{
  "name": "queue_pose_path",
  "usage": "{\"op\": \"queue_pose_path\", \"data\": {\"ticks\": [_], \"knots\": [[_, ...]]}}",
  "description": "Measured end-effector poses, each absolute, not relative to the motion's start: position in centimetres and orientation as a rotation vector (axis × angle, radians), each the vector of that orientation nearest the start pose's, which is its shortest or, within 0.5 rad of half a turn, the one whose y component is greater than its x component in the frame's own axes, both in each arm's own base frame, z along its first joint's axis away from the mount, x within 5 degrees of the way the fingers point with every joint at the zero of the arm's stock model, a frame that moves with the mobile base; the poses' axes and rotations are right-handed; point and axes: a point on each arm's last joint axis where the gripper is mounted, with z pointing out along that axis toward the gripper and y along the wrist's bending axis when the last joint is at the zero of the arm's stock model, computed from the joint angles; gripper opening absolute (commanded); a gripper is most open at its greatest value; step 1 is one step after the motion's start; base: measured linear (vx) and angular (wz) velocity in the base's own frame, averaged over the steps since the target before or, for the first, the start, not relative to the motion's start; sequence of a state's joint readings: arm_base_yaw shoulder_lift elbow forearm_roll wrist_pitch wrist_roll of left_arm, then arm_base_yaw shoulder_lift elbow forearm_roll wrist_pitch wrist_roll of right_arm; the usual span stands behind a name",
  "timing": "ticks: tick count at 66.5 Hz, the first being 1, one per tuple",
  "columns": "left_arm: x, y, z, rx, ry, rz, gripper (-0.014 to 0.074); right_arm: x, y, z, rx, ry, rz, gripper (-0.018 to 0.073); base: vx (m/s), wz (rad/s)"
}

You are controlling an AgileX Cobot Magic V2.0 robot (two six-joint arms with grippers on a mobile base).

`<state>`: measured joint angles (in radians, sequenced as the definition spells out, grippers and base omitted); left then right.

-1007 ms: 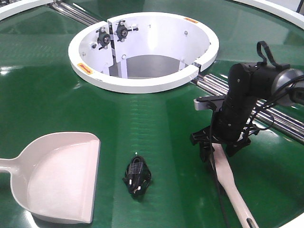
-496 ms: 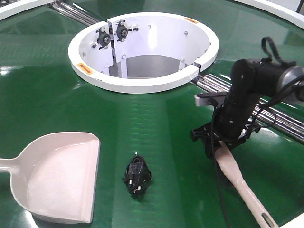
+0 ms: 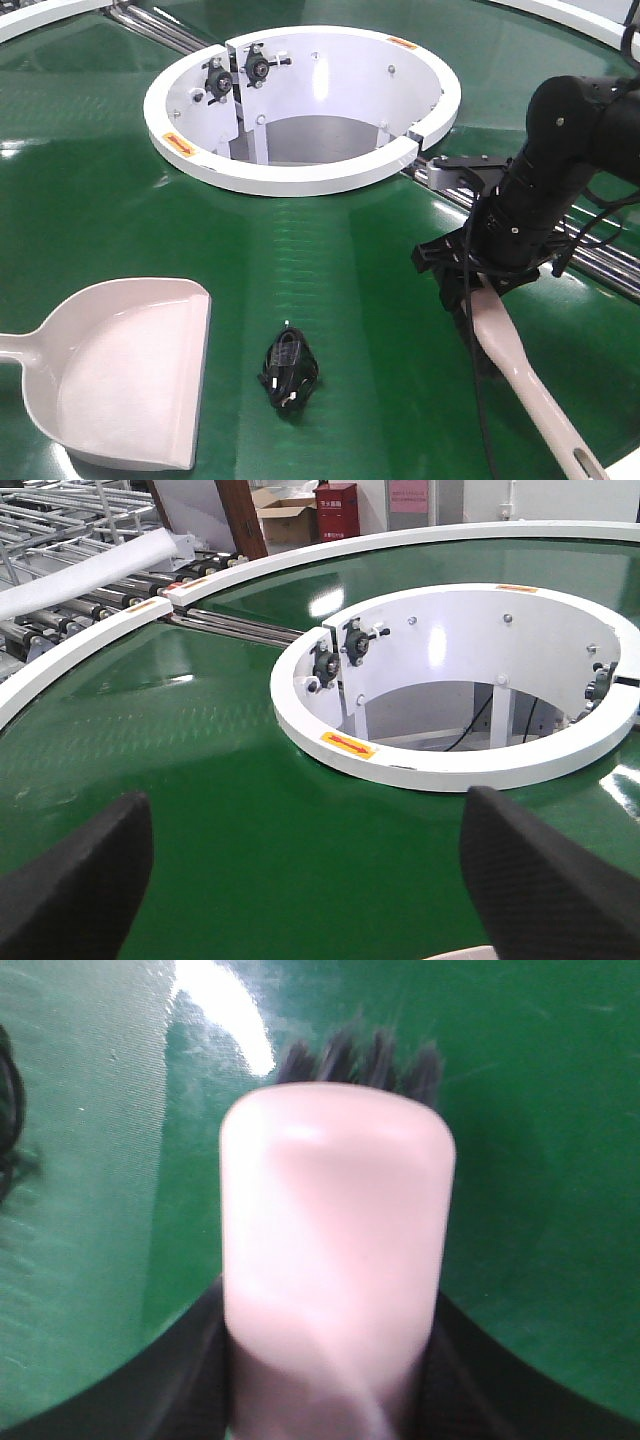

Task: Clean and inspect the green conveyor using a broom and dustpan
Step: 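Reach the right gripper down and grasp the cream brush handle, then reach the left gripper down and grasp the cream dustpan handle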

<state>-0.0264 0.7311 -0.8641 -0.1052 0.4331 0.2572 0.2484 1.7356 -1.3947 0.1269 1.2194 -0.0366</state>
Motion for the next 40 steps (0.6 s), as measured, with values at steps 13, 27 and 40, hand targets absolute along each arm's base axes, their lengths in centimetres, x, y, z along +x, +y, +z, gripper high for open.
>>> {"op": "queue_pose_path", "data": {"ticks": [13,27,40], "knots": [[14.4,-0.8,39.6,0.284,1.781,0.123,0.058,32.3,9.3,27.5,-0.375,2.999,0.204,-0.0005,0.0,0.0],[14.3,-0.7,39.4,0.773,1.683,0.523,0.058,32.2,9.3,27.9,-0.375,2.989,0.205,-0.0005,0.0,0.0],[14.3,-0.1,39.3,1.387,1.4,1.072,0.058,32.2,9.3,27.9,-0.375,2.989,0.205,-0.0005,0.0,0.0]]}}
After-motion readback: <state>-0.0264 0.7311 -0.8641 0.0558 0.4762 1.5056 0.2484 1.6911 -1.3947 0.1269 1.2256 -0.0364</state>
